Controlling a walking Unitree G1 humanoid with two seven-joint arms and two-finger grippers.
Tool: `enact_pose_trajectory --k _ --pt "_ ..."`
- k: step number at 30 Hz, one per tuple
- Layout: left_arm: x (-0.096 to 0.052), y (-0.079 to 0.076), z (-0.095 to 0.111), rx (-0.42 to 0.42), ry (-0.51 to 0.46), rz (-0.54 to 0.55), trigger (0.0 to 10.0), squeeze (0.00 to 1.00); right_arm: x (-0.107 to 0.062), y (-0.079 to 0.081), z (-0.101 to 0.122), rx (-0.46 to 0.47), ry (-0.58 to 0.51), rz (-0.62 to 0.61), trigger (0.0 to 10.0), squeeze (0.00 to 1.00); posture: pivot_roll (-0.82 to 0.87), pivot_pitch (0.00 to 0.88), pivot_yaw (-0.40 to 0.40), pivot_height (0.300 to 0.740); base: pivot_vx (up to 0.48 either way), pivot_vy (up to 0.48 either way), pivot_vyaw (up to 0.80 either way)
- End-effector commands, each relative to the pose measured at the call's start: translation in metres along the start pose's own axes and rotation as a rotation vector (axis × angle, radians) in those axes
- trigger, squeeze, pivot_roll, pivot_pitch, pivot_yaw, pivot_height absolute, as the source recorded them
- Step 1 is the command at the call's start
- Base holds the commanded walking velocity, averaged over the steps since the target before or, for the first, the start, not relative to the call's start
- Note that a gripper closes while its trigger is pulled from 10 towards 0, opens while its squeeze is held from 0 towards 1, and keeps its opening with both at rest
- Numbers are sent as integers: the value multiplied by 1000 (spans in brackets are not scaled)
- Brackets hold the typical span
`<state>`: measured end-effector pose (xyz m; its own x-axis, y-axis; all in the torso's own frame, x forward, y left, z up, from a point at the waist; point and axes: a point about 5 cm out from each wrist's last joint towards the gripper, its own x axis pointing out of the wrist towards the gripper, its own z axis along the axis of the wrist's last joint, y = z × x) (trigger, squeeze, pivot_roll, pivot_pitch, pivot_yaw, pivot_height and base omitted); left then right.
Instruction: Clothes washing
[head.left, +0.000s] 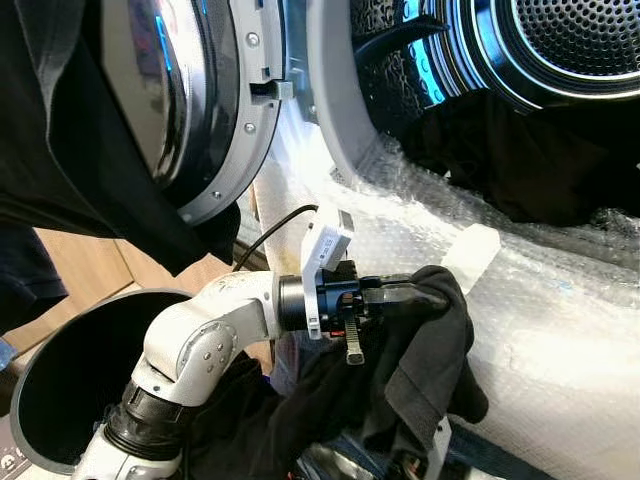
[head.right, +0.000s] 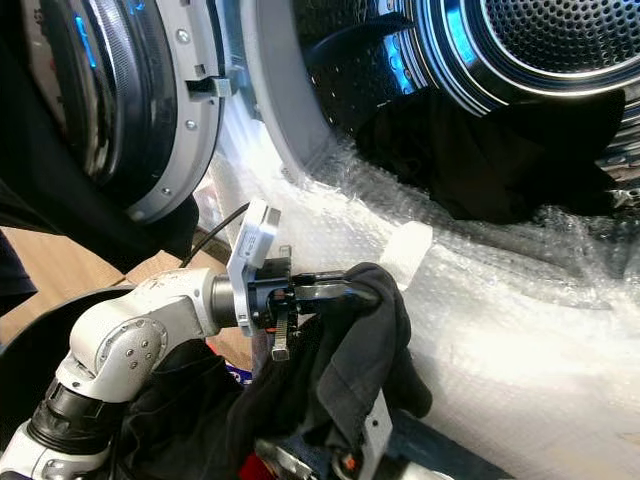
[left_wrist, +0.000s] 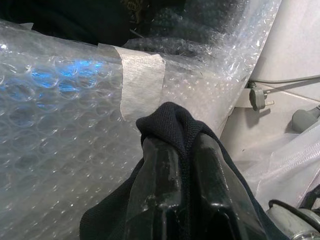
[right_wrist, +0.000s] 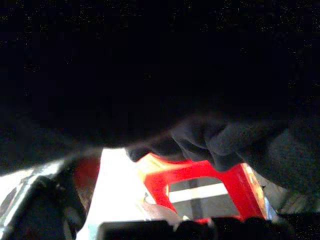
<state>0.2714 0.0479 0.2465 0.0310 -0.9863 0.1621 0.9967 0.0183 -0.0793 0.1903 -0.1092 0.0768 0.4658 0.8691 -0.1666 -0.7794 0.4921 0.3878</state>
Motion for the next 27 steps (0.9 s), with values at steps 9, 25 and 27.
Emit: enact_pose_trajectory --k 9,25,27 --pt "-2 2 7 53 -6 17 0 0 29 -3 10 -73 93 -98 10000 1000 50 0 -17 740 0 0 0" --pt "-3 2 5 55 -13 16 0 0 46 -12 29 150 2 -306 10000 1000 39 0 -20 740 0 0 0" --pt "-3 2 4 51 -13 17 0 0 47 -11 31 186 -1 -307 10000 310 39 0 -22 740 0 0 0"
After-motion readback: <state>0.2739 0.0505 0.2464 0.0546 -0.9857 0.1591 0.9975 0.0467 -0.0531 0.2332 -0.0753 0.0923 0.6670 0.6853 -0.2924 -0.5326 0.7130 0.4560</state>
